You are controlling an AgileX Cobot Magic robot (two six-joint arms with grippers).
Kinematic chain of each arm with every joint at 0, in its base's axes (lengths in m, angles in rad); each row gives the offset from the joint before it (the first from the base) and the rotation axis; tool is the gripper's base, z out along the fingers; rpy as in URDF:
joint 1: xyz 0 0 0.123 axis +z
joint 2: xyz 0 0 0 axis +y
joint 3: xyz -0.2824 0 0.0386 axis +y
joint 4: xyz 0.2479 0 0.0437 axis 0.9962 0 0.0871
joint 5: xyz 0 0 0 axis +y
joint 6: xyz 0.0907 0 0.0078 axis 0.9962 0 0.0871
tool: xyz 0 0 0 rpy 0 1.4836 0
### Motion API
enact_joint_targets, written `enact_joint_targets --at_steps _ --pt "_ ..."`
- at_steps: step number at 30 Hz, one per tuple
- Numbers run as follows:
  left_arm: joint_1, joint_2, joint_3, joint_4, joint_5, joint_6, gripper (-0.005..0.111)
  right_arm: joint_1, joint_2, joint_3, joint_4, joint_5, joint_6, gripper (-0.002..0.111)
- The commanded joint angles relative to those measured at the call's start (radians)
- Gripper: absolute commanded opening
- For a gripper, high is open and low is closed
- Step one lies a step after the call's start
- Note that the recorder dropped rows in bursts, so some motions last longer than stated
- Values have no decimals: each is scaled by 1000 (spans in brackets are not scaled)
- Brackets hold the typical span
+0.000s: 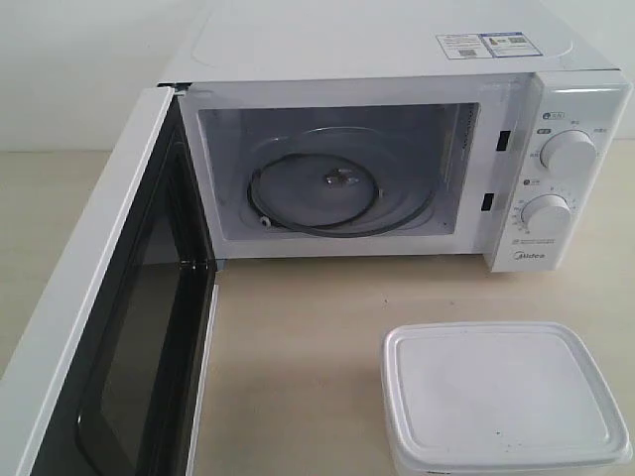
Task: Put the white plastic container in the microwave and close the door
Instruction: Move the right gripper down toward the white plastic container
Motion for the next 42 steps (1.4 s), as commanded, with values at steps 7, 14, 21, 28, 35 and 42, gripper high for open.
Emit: enact_joint_targets --at_steps 7,14,21,28,35,42 --pt "4 -2 4 -9 1 3 4 -5 -4 -1 -16 -346 -92 0" --pt "4 -2 4 -9 1 3 4 -5 -4 -1 -11 -869 -68 0" --pt "4 -2 4 -9 1 3 4 -5 -4 -352 -145 -796 405 0" --pt "4 -2 4 -9 1 3 4 -2 151 -561 -365 63 648 0" --pt "4 -2 4 -9 1 3 4 0 352 -561 239 296 125 0" --pt "4 -2 4 -9 1 3 4 0 472 -559 662 632 -285 0"
